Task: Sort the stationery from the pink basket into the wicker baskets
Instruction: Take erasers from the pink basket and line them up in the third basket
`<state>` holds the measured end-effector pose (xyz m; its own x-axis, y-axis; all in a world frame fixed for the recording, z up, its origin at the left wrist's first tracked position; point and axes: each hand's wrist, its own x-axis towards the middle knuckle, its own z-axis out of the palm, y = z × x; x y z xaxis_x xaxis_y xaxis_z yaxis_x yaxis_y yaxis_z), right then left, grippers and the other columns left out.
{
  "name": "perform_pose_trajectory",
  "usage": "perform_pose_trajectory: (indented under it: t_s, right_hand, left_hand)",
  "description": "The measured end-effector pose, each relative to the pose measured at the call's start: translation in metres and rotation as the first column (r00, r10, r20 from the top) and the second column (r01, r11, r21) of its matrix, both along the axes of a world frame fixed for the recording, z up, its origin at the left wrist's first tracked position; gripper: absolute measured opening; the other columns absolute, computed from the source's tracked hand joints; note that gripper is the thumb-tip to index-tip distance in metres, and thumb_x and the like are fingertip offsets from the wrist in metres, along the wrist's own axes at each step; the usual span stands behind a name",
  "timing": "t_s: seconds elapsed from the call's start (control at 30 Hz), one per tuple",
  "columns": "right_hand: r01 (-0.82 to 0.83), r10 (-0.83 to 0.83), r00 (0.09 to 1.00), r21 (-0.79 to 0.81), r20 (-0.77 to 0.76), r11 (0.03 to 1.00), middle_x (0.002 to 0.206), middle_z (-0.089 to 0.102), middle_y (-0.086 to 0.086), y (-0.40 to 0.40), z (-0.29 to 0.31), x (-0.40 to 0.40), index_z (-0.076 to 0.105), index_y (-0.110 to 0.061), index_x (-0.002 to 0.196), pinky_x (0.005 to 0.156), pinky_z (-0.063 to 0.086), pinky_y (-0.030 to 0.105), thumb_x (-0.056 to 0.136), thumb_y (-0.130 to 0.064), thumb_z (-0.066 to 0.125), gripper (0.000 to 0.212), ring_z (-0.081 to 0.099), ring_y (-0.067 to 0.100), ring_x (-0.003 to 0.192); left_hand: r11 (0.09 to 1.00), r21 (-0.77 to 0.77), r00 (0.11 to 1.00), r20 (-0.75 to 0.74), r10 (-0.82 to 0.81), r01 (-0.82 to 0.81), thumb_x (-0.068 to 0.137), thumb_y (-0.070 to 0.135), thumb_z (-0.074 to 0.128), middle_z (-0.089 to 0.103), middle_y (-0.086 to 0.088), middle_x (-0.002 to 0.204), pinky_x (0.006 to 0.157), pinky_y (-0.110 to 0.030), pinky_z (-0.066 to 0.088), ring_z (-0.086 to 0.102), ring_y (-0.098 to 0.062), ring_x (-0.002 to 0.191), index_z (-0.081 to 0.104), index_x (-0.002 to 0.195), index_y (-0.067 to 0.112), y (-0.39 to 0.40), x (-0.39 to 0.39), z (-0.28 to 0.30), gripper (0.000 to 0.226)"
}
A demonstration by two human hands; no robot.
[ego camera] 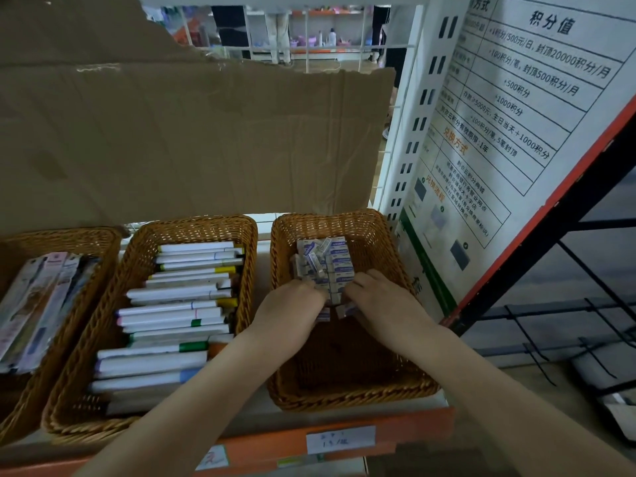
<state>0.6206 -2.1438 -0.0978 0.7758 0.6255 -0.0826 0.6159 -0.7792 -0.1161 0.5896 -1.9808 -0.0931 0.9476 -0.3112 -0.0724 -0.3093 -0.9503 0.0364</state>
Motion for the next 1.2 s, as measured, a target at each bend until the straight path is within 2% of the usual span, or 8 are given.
perform_pose_trajectory:
  t_s: [0.17, 0.37, 0.53, 0.67, 0.77, 0.87, 0.97, 1.2]
  right_hand:
    - [0.01, -0.009, 0.999, 0.022, -0.052, 1.0, 0.127, 0.046, 0.004, 0.002, 0.003, 0.003, 0.05, -0.012, 0.122, 0.093, 0.043, 0.031, 0.096, -0.017, 0.051, 0.027, 0.041, 0.02, 0.12]
    - [0.035, -0.035, 0.999, -0.001, -0.036, 0.999, 0.13, 0.042, 0.002, 0.005, 0.005, 0.002, 0.046, -0.013, 0.125, 0.09, 0.047, 0.032, 0.096, -0.016, 0.051, 0.03, 0.037, 0.018, 0.122]
    - [0.038, -0.042, 0.994, -0.035, -0.105, 0.999, 0.134, 0.04, 0.004, 0.007, 0.006, 0.005, 0.043, -0.012, 0.131, 0.097, 0.045, 0.037, 0.096, -0.02, 0.052, 0.037, 0.035, 0.02, 0.126]
    - [0.078, -0.063, 0.989, 0.107, -0.135, 0.991, 0.125, 0.047, 0.001, 0.005, 0.016, 0.013, 0.051, -0.016, 0.123, 0.095, 0.042, 0.031, 0.093, -0.028, 0.056, 0.032, 0.041, 0.018, 0.12]
    - [0.134, -0.099, 0.984, 0.243, -0.151, 0.961, 0.117, 0.054, 0.002, 0.016, 0.025, 0.025, 0.057, -0.015, 0.117, 0.087, 0.042, 0.028, 0.094, -0.03, 0.055, 0.028, 0.049, 0.017, 0.108]
    - [0.182, -0.132, 0.977, 0.335, -0.167, 0.925, 0.108, 0.06, 0.004, 0.035, 0.029, 0.036, 0.06, -0.011, 0.108, 0.081, 0.044, 0.028, 0.093, -0.033, 0.056, 0.026, 0.055, 0.017, 0.097]
    - [0.206, -0.144, 0.971, 0.365, -0.19, 0.908, 0.105, 0.061, 0.01, 0.049, 0.026, 0.043, 0.056, -0.006, 0.101, 0.075, 0.043, 0.03, 0.093, -0.028, 0.055, 0.023, 0.056, 0.021, 0.093]
    - [0.257, -0.178, 0.957, 0.389, -0.228, 0.885, 0.103, 0.062, 0.013, 0.054, 0.015, 0.048, 0.048, -0.004, 0.111, 0.074, 0.045, 0.032, 0.094, -0.018, 0.052, 0.022, 0.06, 0.028, 0.094]
  left_hand:
    - [0.999, -0.052, 0.999, 0.038, 0.003, -0.001, 0.092, 0.013, 0.055, 0.053, -0.006, 0.124, 0.092, -0.034, 0.047, 0.051, -0.024, 0.115, 0.046, 0.129, 0.014, -0.002, 0.002, -0.004, 0.038]
    - [0.998, -0.052, 0.998, 0.049, -0.041, 0.043, 0.092, 0.014, 0.054, 0.053, -0.005, 0.124, 0.094, -0.031, 0.044, 0.05, -0.022, 0.117, 0.051, 0.126, 0.014, -0.003, 0.004, -0.006, 0.034]
    - [0.997, -0.058, 0.998, 0.031, -0.056, 0.058, 0.091, 0.019, 0.057, 0.053, -0.004, 0.124, 0.092, -0.029, 0.042, 0.048, -0.021, 0.117, 0.051, 0.125, 0.015, 0.0, 0.005, -0.001, 0.034]
    - [0.997, -0.063, 0.995, 0.09, 0.042, -0.037, 0.092, 0.026, 0.055, 0.053, -0.001, 0.119, 0.078, -0.026, 0.04, 0.048, -0.019, 0.111, 0.054, 0.119, 0.018, 0.014, 0.011, 0.015, 0.028]
    - [0.993, -0.003, 0.985, 0.125, 0.115, -0.116, 0.093, 0.029, 0.055, 0.055, -0.004, 0.117, 0.085, -0.03, 0.042, 0.045, -0.021, 0.115, 0.055, 0.12, 0.016, 0.024, 0.025, 0.03, 0.03]
    - [0.981, 0.1, 0.985, 0.05, 0.163, -0.167, 0.091, 0.036, 0.058, 0.056, -0.008, 0.116, 0.09, -0.033, 0.042, 0.042, -0.024, 0.117, 0.059, 0.115, 0.012, 0.025, 0.042, 0.039, 0.034]
    - [0.973, 0.159, 0.984, -0.032, 0.175, -0.168, 0.088, 0.04, 0.06, 0.056, -0.009, 0.117, 0.089, -0.033, 0.042, 0.039, -0.025, 0.12, 0.061, 0.113, 0.01, 0.02, 0.055, 0.041, 0.038]
    - [0.969, 0.199, 0.984, -0.07, 0.166, -0.149, 0.088, 0.042, 0.058, 0.057, -0.008, 0.115, 0.093, -0.034, 0.039, 0.036, -0.025, 0.121, 0.061, 0.112, 0.01, 0.019, 0.067, 0.03, 0.039]
